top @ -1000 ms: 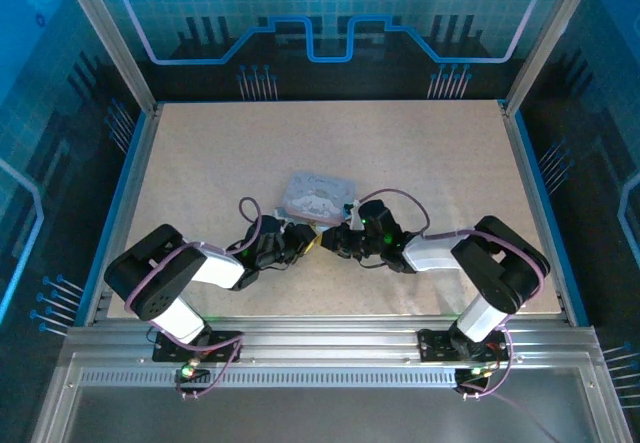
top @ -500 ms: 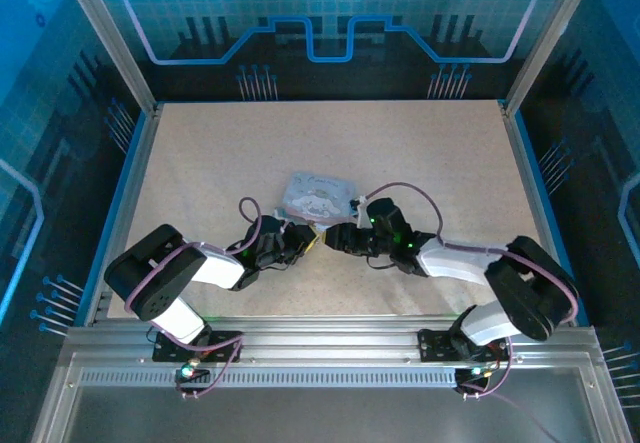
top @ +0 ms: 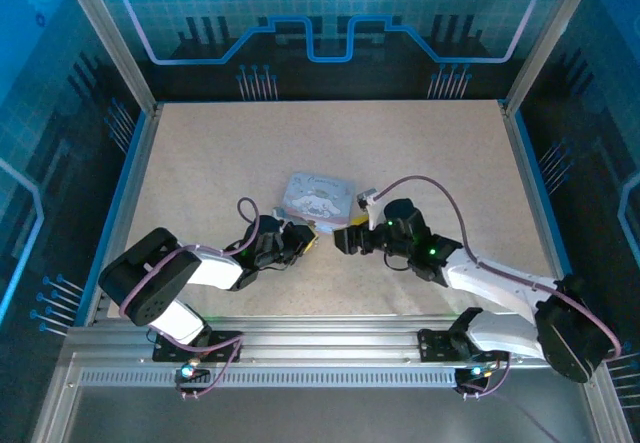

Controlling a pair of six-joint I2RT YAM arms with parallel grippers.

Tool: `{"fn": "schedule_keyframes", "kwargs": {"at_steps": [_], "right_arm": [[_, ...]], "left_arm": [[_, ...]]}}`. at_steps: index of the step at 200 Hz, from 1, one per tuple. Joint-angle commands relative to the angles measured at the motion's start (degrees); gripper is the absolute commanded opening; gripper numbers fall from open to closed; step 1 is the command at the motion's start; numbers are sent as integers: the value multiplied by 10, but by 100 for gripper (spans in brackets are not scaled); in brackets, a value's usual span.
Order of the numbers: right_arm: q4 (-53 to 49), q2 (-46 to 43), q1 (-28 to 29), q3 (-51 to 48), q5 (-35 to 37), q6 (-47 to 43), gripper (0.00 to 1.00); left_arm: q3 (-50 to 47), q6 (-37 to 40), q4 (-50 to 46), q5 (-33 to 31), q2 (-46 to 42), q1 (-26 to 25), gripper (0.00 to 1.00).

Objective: Unlock a padlock with a key

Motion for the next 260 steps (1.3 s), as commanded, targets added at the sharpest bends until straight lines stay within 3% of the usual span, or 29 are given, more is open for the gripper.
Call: {"fn": "schedule_keyframes", "kwargs": {"at_steps": [1, 36, 57, 82, 137, 149, 232, 260], "right_arm": [[35, -21, 20, -33, 33, -114, 75], [143, -24, 75, -78, 71, -245, 76], [167, 3, 132, -83, 139, -350, 76], [207, 55, 170, -85, 208, -404, 75], [304, 184, 190, -76, 294, -426, 71], [312, 207, 191, -68, 305, -428, 66], [355, 286, 192, -38, 285, -430, 49], [367, 301, 192, -32, 281, -434, 49]], "left_arm": [[-2, -2, -16, -11, -18, -4, 12], [0, -2, -25, -14, -23, -4, 12], [1, -3, -27, -14, -22, -4, 12], [4, -5, -26, -13, -21, -4, 12], [5, -7, -27, -14, -22, -3, 12], [5, -7, -27, -14, -22, -4, 12], [6, -7, -30, -13, -22, -3, 12], [6, -7, -30, -13, -23, -3, 12]]}}
